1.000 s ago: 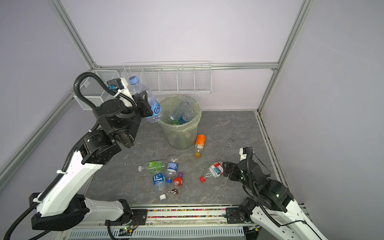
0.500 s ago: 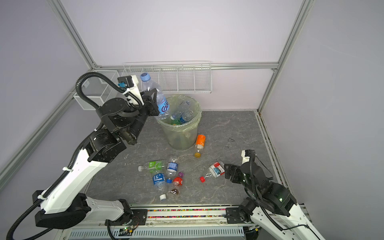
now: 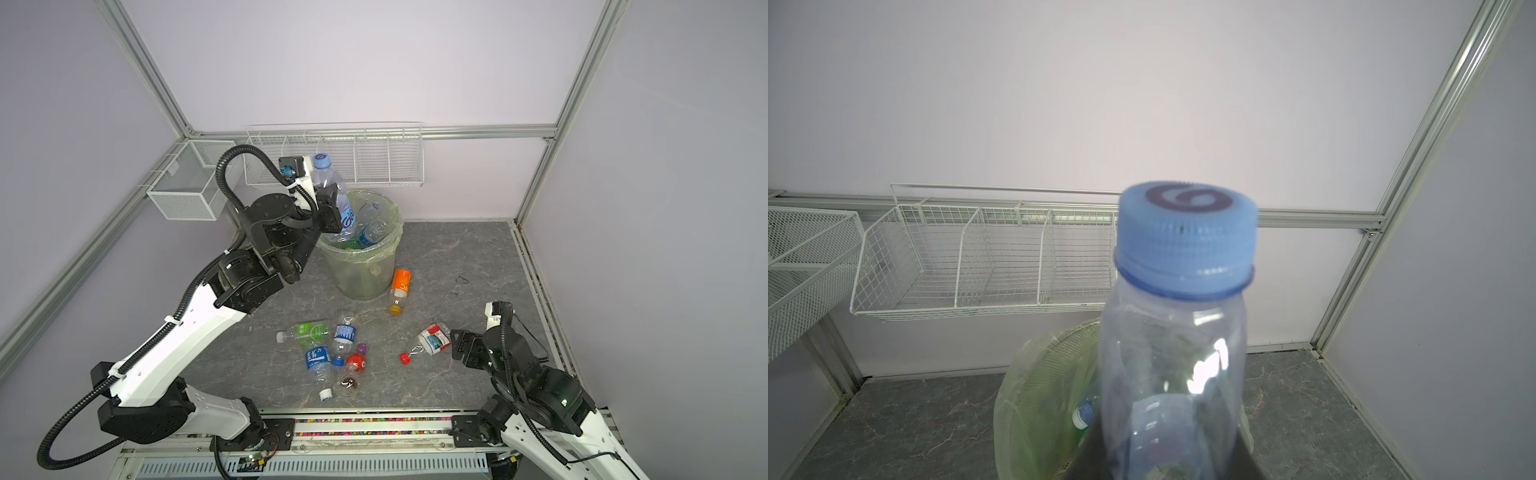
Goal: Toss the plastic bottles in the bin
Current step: 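Move the held blue-capped bottle over the wastebasket opening with the left gripper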
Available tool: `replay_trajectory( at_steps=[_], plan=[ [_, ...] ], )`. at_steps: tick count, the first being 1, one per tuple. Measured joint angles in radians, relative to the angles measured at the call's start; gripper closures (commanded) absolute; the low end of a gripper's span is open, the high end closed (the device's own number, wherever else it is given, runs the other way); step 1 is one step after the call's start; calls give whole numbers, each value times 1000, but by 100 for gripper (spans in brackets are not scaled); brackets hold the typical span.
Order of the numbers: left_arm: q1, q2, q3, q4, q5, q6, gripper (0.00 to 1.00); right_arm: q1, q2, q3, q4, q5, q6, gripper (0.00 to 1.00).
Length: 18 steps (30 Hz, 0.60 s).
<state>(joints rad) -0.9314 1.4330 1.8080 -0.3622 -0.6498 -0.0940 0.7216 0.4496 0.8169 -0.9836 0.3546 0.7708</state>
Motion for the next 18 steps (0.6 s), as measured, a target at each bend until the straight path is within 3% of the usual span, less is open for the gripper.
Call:
replay_trajectory(
  at_steps=[6, 7, 9, 10, 12, 13, 18],
  plan=[
    [32, 47, 1, 1, 21, -12, 100, 0, -3, -1, 0, 0, 0, 12],
    [46, 58, 2, -6, 29, -20, 95, 0, -3, -1, 0, 0, 0, 12],
    [84, 95, 2, -25, 53, -40, 80, 0, -3, -1, 0, 0, 0, 12],
    [101, 113, 2, -32, 64, -48, 65, 0, -3, -1, -1, 0, 0, 12],
    [147, 163, 2, -55, 111, -69, 8, 0, -3, -1, -1, 0, 0, 12],
    [166, 183, 6, -71, 135, -78, 0, 0, -4, -1, -3, 0, 0, 11],
    [238, 341, 146, -237, 212, -121, 1, 0, -8, 18, -31, 0, 0, 11]
  ],
)
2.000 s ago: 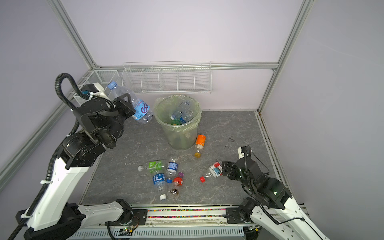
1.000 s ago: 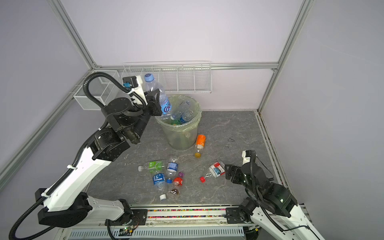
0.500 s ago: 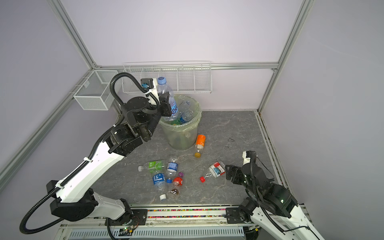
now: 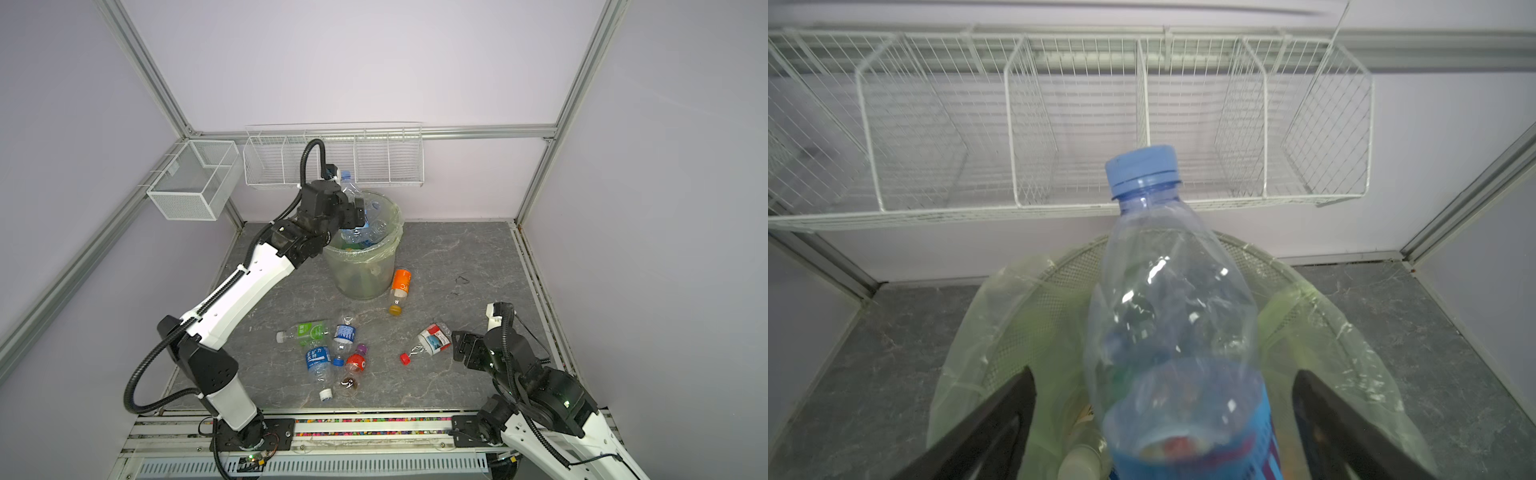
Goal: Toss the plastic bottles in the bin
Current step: 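Move the held blue-capped bottle over the wastebasket opening with the left gripper, then open the left gripper to drop the bottle into the wastebasket, then withdraw the left gripper while the right gripper reaches toward the red-labelled bottle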
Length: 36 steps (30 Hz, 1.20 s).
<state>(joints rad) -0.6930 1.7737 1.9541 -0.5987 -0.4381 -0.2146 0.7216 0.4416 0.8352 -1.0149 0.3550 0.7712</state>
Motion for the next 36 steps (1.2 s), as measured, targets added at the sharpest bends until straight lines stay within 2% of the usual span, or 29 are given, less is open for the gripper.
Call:
replay_trajectory(
  at_steps=[4, 12, 17, 25, 36],
  plan=[
    [-5, -29, 2, -47, 36, -13, 1, 0, -11, 4, -8, 0, 2, 12],
    [-9, -247, -14, -27, 50, -32, 1, 0, -5, 4, -4, -5, 14, 12],
    [-9, -319, -34, -6, 51, -48, 1, 0, 16, 3, 5, -9, 15, 11],
    [-10, -415, -177, 5, 71, -91, 1, 0, 18, -11, 11, -20, 23, 12],
    [-10, -644, -420, 72, 88, -128, 1, 0, 98, -18, 21, -39, 43, 12]
  ],
)
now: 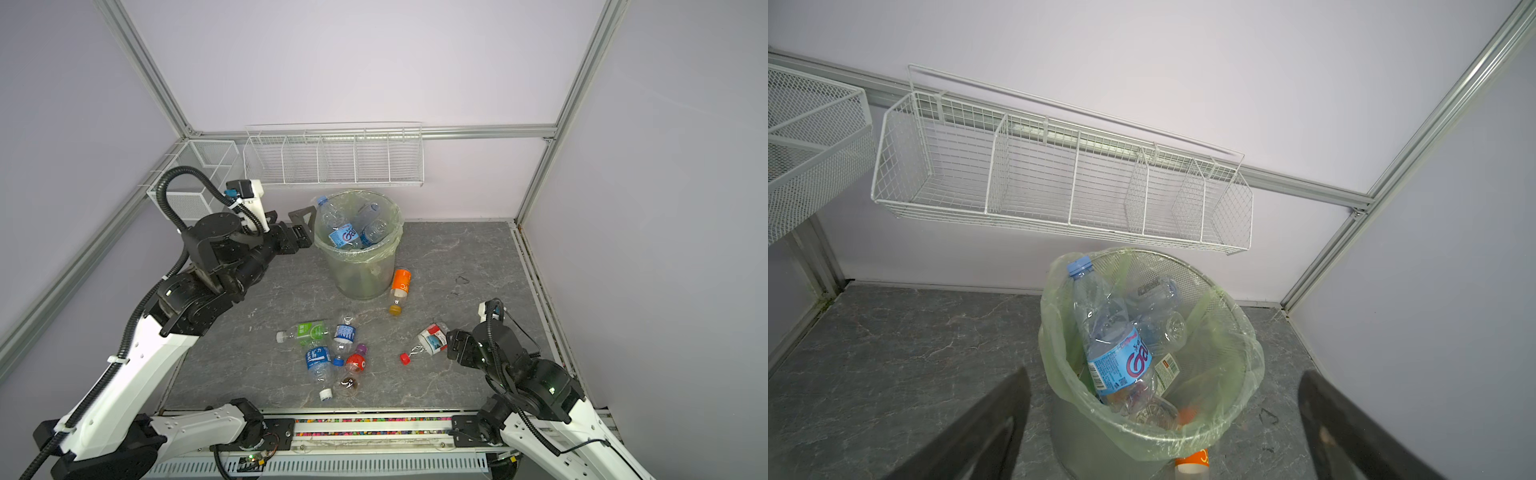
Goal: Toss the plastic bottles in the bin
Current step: 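Withdraw the left gripper while the right gripper reaches toward the red-labelled bottle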
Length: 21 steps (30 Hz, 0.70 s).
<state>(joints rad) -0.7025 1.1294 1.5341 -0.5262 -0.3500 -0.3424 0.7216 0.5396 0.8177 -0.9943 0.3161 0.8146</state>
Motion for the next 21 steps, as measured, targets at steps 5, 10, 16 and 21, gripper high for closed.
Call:
replay_trajectory(
  at_steps=[5, 10, 16, 21],
  plan=[
    [0, -65, -89, 1, 0, -23, 1, 0, 41, 0, 5, -3, 20, 12],
    [0, -124, -191, -11, 1, -55, 1, 0, 97, 0, 5, -8, 43, 12],
    [0, -195, -328, -32, 8, -111, 1, 0, 195, 0, 10, -29, 74, 12],
    [0, -255, -444, -39, 11, -164, 0, 0, 270, 0, 11, -30, 135, 12]
  ],
)
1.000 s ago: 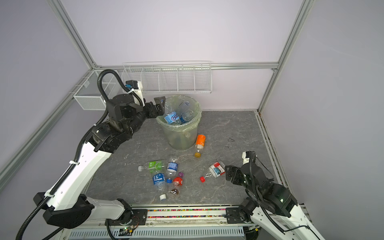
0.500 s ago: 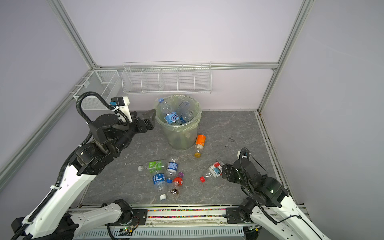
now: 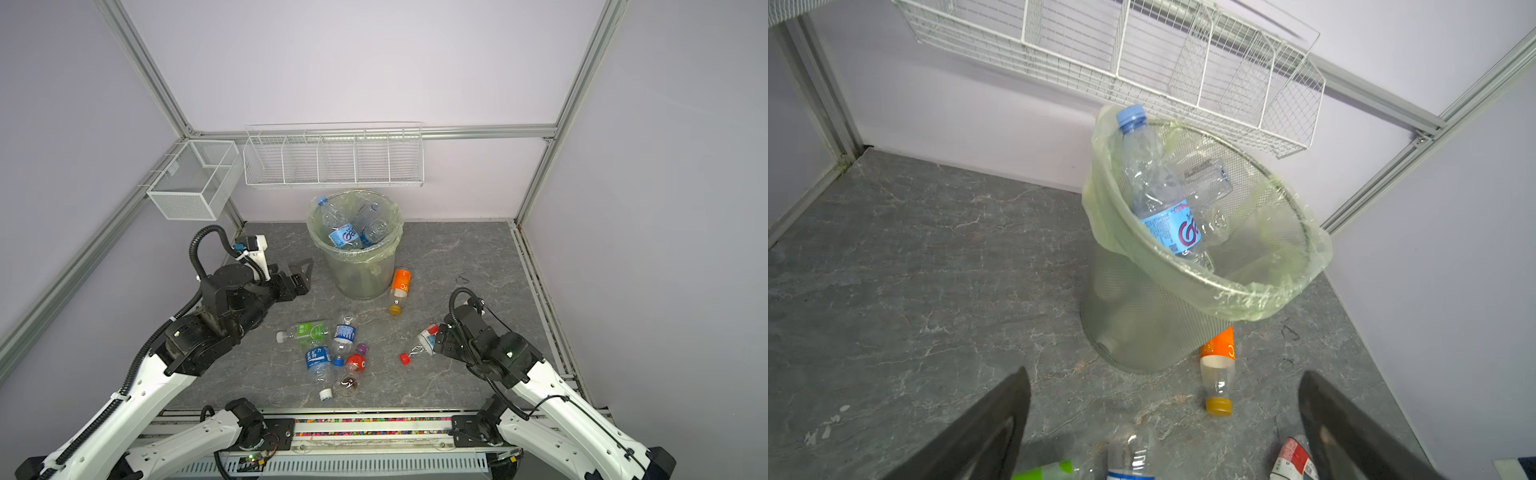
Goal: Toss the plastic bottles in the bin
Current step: 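Withdraw the left gripper while the right gripper reaches toward the red-labelled bottle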
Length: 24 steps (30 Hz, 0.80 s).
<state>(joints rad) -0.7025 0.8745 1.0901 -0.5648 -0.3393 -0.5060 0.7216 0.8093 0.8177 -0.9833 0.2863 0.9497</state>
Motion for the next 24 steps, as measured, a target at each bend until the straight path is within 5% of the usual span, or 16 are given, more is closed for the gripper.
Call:
replay_trajectory(
  at_steps=[9, 24],
  plan=[
    [0, -121, -177, -40, 5, -100, 0, 0, 176, 7, -29, -16, 128, 11],
    [0, -293, -315, -140, 43, -217, 0, -7, 267, -13, 109, -86, 223, 11]
  ],
)
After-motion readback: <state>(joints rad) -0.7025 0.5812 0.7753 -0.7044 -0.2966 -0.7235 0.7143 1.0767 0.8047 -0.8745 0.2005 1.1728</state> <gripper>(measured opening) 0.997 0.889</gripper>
